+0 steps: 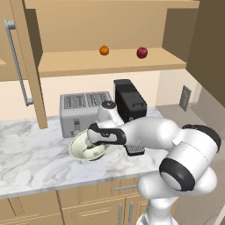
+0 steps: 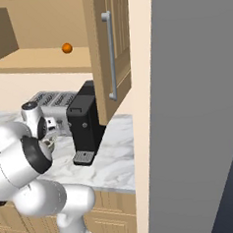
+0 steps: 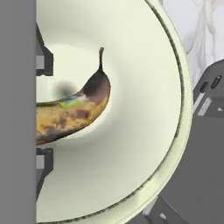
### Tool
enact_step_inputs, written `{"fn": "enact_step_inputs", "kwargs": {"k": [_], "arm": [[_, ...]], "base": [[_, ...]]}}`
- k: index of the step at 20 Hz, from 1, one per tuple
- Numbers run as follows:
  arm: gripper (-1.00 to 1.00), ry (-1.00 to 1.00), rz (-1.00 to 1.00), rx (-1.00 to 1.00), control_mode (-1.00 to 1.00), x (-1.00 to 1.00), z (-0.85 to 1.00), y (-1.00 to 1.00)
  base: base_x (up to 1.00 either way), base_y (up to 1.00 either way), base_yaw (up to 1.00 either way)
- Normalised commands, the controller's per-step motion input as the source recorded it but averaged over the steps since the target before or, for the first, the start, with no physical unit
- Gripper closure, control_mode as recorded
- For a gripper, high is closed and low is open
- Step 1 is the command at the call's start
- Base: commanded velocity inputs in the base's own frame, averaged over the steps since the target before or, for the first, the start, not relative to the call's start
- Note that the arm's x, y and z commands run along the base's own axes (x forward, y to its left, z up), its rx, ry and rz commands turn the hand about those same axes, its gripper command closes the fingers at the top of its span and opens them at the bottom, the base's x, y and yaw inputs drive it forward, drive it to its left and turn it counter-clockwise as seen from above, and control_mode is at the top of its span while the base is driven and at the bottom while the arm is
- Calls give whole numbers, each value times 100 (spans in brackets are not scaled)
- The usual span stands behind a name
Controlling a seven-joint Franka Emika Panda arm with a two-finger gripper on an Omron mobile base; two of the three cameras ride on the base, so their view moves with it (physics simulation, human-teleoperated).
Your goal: Open the cabinet. Pick the banana and apple from the cabinet and place them into the bowl. Then close the cabinet.
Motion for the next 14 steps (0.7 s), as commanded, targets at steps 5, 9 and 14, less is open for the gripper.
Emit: {"fn": "enact_step_inputs", "kwargs": {"k": [5,9,14], "arm": [[-100,0,0,0,-100,0,42,-4],[-100,-1,0,0,-100,-6,41,-9],[-100,-8,0,0,-100,-22,35,-3]], "base": [[0,0,0],[0,0,0],[0,0,0]]}}
